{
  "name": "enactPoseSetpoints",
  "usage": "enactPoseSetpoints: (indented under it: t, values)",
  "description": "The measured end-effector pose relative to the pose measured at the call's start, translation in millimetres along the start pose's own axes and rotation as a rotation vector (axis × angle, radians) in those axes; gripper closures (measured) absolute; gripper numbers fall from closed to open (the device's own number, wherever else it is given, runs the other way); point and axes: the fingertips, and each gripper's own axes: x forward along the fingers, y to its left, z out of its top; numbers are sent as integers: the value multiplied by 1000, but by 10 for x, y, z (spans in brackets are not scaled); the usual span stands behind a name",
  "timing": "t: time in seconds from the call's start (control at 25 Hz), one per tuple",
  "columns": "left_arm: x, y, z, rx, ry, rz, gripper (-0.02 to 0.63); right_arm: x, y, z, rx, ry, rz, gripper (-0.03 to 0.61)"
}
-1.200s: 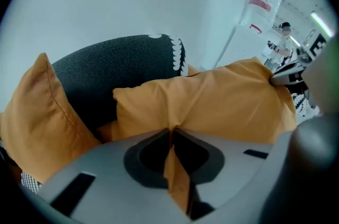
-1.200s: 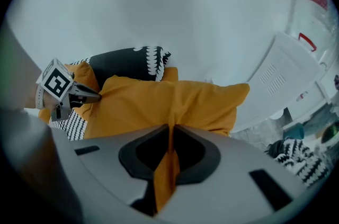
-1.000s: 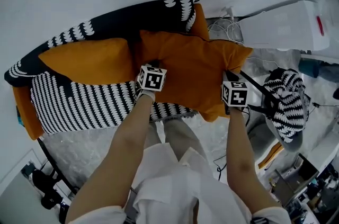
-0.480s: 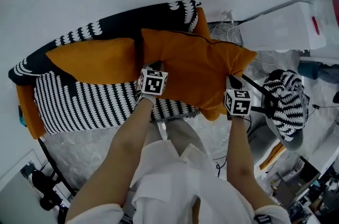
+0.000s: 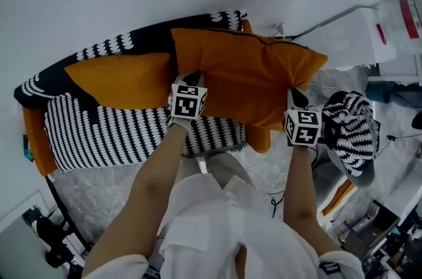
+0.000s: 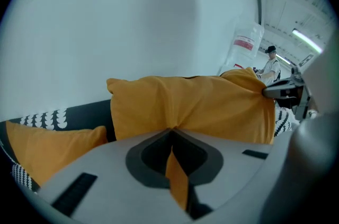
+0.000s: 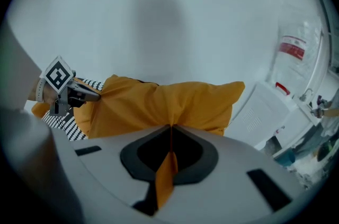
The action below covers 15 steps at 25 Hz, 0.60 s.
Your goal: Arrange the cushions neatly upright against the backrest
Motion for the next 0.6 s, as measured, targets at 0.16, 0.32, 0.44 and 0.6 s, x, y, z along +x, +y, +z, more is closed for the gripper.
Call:
enactPoseSetpoints:
  t: [0.16, 0.32, 0.44, 0.6]
  values:
    - [-218, -74, 347, 24, -71, 3, 592, -209, -102, 333, -21, -72, -27, 565]
    - [-482, -101, 647, 21, -140, 7, 592, -416, -136, 644, -26, -143, -38, 565]
    - [-695, -76, 846, 23, -177, 21, 593, -553, -109, 867, -32, -190, -38, 565]
    - [-1017, -9, 1096, 36, -235, 51, 594, -696, -36, 1162, -43, -257, -18, 565]
